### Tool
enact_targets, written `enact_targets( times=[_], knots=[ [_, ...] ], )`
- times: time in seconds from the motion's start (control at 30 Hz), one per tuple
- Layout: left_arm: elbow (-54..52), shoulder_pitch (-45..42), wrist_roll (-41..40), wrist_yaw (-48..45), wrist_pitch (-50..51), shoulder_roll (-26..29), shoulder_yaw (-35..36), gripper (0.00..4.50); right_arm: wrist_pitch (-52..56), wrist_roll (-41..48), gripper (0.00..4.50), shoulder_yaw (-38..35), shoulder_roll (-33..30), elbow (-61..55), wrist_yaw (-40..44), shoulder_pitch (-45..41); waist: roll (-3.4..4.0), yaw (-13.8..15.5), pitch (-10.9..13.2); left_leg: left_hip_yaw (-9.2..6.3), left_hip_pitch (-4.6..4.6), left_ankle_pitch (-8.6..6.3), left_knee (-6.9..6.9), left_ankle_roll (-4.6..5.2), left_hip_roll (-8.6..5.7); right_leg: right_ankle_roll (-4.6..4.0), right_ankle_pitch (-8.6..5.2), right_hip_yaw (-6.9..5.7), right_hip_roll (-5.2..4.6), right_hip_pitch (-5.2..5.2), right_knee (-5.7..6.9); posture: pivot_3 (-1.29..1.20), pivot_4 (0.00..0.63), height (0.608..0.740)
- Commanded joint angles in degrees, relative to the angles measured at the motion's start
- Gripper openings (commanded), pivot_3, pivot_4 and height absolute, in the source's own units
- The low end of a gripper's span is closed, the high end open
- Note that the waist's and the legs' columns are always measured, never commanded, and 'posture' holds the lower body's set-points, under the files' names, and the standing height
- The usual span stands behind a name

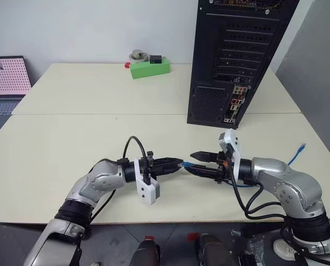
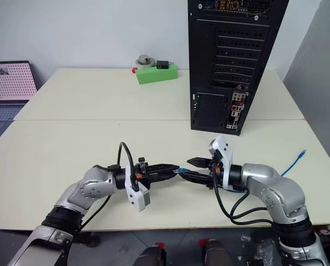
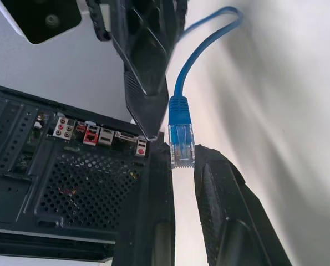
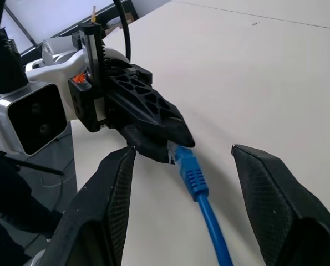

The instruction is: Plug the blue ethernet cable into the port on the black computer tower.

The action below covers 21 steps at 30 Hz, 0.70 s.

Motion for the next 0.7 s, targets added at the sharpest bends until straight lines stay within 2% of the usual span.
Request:
enact_targets(
  times=[0.03, 0.4, 0.63, 0.7],
  knots=[
    [-1.2, -1.1, 0.7, 2.6, -0.7, 0.9, 0.6, 0.26, -0.2, 0.8, 2.22, 0.7, -0.4, -0.8, 0.6, -1.2, 0.00, 0.0, 0.0, -0.01, 0.00, 0.00, 0.00, 0.00, 0.00, 0.00, 0.00, -0.01, 0.00, 0.00, 0.00, 0.00, 0.150, 0.740],
    [-2.0, -1.0, 1.5, 5.6, -0.6, 1.0, 0.1, 0.26, -0.6, 0.8, 0.01, 1.7, -0.4, 0.7, 0.2, -2.1, 0.00, 0.0, 0.0, -0.06, -0.03, 0.00, 0.00, 0.00, 0.00, 0.00, 0.00, -0.06, 0.00, 0.00, 0.00, 0.00, 0.150, 0.740],
    [-2.2, -1.0, 2.5, 6.8, -1.1, 1.2, -0.2, 0.26, -0.6, 1.6, 0.00, 0.9, -1.2, 1.7, 1.5, -2.8, 0.00, 0.0, 0.0, -0.07, -0.03, 0.01, 0.00, 0.01, -0.01, 0.00, 0.00, -0.07, 0.00, 0.00, 0.00, 0.00, 0.150, 0.740],
    [-2.2, -0.9, 2.7, 7.0, -1.3, 1.4, -0.3, 0.26, -1.2, 1.9, 0.66, 0.2, -1.6, 2.2, 2.3, -2.9, 0.00, 0.0, 0.0, -0.07, -0.04, 0.01, 0.00, 0.01, -0.01, 0.00, 0.00, -0.07, 0.00, 0.00, 0.00, 0.00, 0.150, 0.740]
  ],
)
